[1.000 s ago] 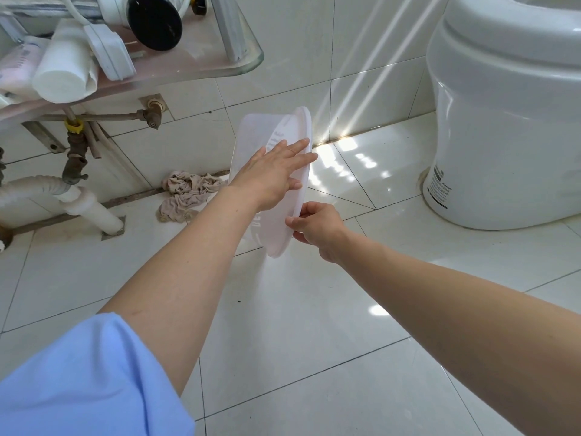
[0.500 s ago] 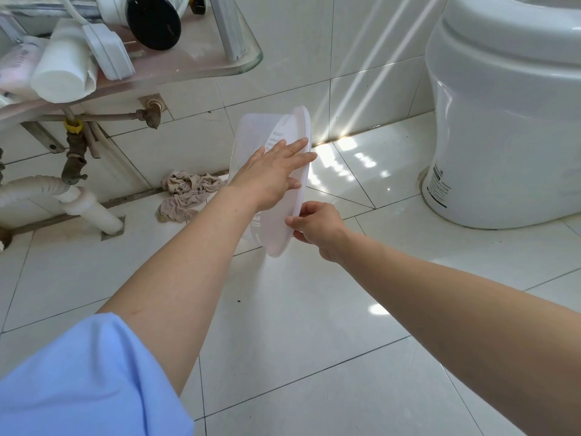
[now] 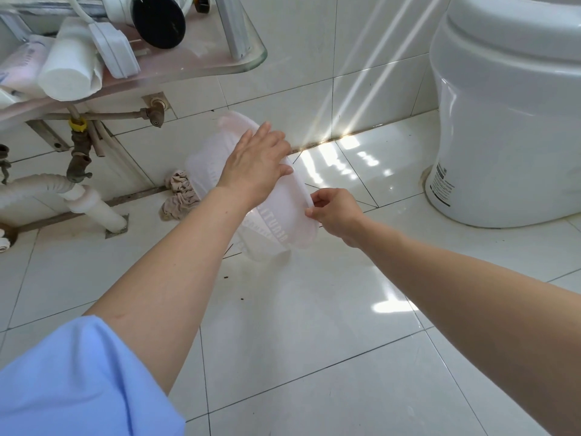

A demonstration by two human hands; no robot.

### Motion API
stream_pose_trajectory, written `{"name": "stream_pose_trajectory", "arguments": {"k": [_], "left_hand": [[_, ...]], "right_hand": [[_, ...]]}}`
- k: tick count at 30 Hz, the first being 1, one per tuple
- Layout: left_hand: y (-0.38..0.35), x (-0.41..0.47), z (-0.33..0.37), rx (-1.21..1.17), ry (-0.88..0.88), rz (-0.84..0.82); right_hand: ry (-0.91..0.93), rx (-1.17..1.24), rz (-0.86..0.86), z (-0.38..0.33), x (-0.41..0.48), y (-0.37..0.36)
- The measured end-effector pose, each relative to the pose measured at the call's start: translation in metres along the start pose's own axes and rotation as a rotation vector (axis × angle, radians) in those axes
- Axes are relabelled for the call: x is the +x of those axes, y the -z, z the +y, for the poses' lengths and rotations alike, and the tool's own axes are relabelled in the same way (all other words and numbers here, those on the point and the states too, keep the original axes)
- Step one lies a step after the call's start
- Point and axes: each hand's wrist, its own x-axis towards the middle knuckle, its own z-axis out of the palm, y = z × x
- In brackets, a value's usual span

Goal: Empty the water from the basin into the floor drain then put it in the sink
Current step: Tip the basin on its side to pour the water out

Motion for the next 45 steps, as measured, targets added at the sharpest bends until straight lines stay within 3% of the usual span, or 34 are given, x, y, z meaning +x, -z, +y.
{"name": "stream_pose_trajectory", "arguments": {"k": [24,36,45], "left_hand": [[0.018,-0.046,-0.019,-0.027,0.038,-0.087],[-0.006,-0.072,-0.029,-0.054,0.036,-0.374],[-0.033,-0.091,-0.032,-0.179,0.097,-0.51]], "right_hand": [[0.198,-0.407,-0.083,-0.023,-0.009,0.022],[0.282,-0.77,-0.199,-0.02,-0.017,0.011],[0.277,-0.855,-0.286,-0.003,-0.026,0.002]]}}
